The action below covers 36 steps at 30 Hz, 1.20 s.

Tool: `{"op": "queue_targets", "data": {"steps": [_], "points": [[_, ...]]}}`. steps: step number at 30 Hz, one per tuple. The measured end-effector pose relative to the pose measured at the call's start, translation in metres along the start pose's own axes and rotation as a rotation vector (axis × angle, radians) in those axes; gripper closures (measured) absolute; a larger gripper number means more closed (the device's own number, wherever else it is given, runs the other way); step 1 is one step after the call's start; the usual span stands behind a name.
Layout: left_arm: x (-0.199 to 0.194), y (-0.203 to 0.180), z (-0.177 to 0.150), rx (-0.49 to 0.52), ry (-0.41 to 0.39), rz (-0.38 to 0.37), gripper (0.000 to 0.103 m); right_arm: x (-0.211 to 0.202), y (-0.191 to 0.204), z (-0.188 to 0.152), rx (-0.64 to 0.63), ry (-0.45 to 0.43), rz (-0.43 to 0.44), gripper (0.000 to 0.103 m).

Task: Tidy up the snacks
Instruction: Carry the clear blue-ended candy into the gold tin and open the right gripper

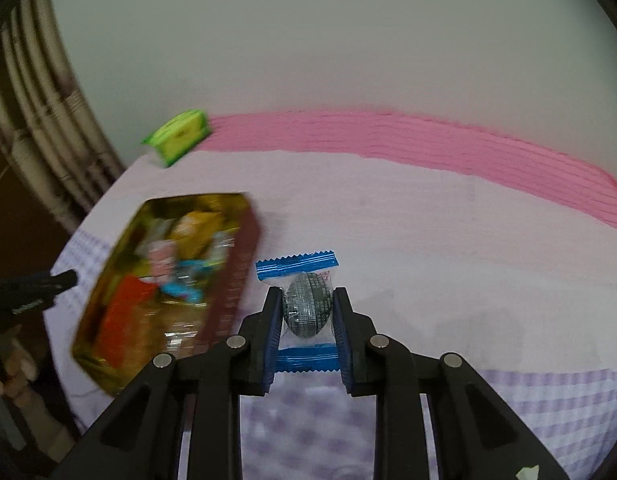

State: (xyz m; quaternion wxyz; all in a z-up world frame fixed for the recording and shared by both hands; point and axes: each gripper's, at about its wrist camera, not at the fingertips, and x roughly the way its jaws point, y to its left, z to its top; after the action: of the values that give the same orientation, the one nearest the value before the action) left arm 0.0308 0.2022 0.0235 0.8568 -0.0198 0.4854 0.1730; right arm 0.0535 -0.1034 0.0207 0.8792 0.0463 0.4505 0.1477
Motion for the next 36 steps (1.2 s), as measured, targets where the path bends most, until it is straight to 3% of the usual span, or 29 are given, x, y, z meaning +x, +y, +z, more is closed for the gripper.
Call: {"op": "queue_targets", "data": {"steps": [6,12,29,34,36], "points": [[-0.002,0.007,-0.004,-0.007,-0.002,0.02,0.035,0.018,0.057,-0.007,-0.067,0.048,0.058,0.08],[-0.002,0.009,-0.01,0.0,0.011,0.032,0.03,0.038,0.089,-0.011,-0.116,0.08,0.074,0.08],[-0.001,0.005,-0.017,0.018,0.029,0.012,0.03,0.063,0.113,-0.016,-0.122,0.113,0.071,0.077],[0.0,0.003,-0.018,0.028,0.032,0.012,0.03,0.06,0.113,-0.017,-0.119,0.11,0.07,0.066],[0.0,0.003,-0.018,0.031,0.032,0.013,0.03,0.056,0.115,-0.017,-0.125,0.104,0.075,0.054]]}}
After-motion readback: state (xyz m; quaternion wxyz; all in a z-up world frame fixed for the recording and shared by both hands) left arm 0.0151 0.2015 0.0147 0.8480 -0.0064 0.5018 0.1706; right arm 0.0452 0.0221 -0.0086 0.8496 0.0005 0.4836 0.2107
